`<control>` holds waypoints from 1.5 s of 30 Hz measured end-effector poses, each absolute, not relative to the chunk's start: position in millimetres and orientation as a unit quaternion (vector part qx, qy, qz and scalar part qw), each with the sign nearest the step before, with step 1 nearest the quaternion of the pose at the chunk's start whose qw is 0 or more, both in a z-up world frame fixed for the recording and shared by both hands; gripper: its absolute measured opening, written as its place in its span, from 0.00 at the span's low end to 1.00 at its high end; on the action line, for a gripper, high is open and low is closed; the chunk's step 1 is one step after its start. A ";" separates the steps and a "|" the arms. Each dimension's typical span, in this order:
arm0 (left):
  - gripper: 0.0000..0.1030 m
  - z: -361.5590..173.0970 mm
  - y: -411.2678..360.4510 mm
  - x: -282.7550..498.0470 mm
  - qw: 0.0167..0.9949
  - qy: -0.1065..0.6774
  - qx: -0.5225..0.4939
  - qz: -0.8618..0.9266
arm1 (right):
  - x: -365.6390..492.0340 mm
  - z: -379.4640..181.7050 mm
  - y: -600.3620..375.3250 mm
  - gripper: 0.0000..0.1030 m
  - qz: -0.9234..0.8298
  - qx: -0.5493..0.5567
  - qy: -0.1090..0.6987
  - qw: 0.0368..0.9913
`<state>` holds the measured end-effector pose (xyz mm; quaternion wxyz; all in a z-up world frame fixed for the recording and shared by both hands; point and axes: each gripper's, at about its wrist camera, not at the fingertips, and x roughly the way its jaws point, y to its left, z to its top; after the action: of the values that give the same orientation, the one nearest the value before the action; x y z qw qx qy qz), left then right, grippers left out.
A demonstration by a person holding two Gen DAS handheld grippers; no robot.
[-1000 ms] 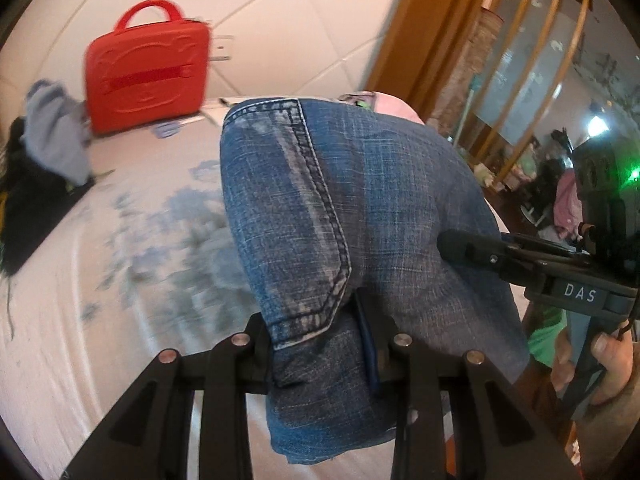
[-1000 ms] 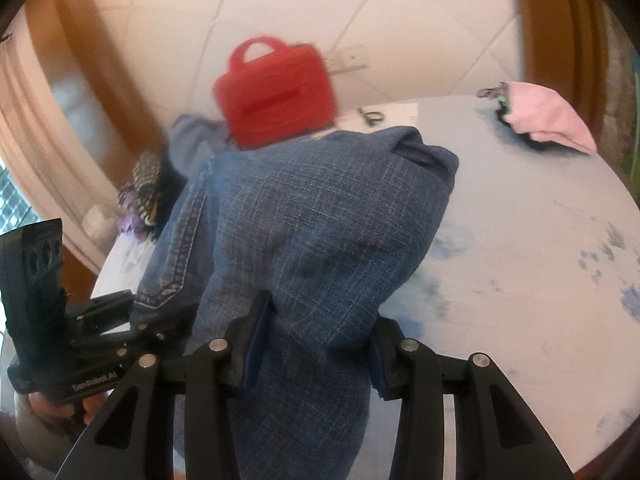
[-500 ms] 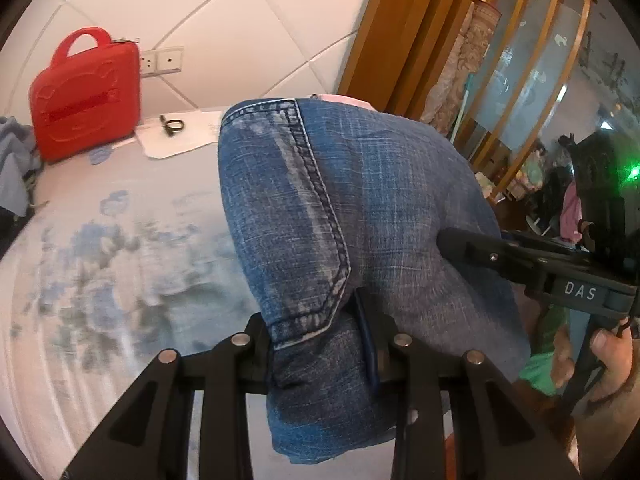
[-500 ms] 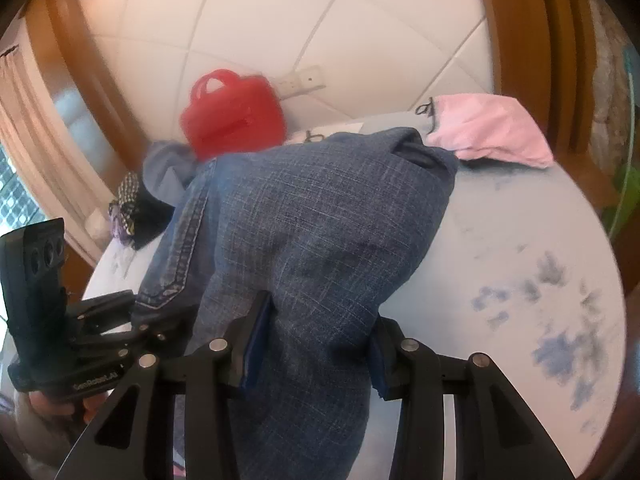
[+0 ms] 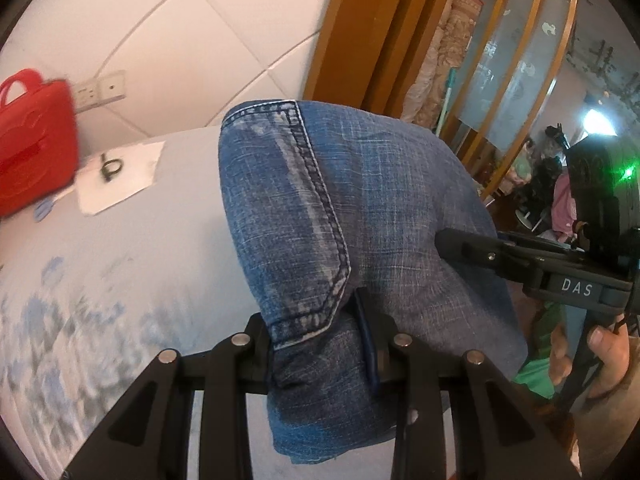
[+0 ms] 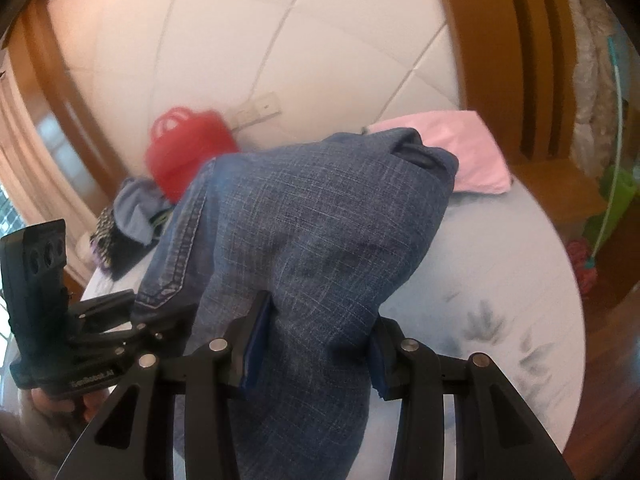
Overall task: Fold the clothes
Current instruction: 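Carry the held jeans bundle with both grippers toward the pink folded garment, then lower the jeans bundle onto the pink garment and open both grippers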
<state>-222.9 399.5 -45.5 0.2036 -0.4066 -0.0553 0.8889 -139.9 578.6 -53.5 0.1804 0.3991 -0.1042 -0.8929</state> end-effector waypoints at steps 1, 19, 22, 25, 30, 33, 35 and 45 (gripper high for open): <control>0.30 -44.6 405.6 -232.0 0.204 -0.056 -0.408 0.888 | -147.5 -53.8 586.5 0.40 -0.892 0.401 -0.108 0.179; 0.30 -35.9 495.2 -437.8 0.126 -0.073 -0.406 0.902 | -359.5 -36.8 698.5 0.40 -0.876 0.406 -0.073 0.252; 0.30 -38.5 503.1 -473.6 0.120 -0.072 -0.407 0.903 | -396.5 -40.1 710.7 0.40 -0.873 0.407 -0.073 0.259; 0.30 -43.6 506.1 -507.7 0.115 -0.072 -0.413 0.900 | -430.4 -47.0 718.4 0.40 -0.871 0.408 -0.070 0.264; 0.30 -60.8 505.6 -560.0 0.105 -0.074 -0.425 0.896 | -480.7 -62.4 723.0 0.40 -0.867 0.413 -0.066 0.271; 0.32 -76.6 499.1 -585.3 0.091 -0.072 -0.432 0.894 | -513.6 -77.9 722.0 0.41 -0.862 0.418 -0.066 0.278; 0.38 -90.6 493.5 -602.8 0.074 -0.068 -0.439 0.893 | -532.4 -90.9 721.5 0.44 -0.863 0.419 -0.062 0.276; 1.00 -123.9 484.9 -629.7 0.006 -0.024 -0.437 0.899 | -569.7 -149.3 731.1 0.93 -0.866 0.437 -0.107 0.219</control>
<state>-629.7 484.9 -123.9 0.0061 -0.4366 -0.0242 0.8993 -569.7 731.1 -149.3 0.2194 0.4368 -0.1066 -0.8659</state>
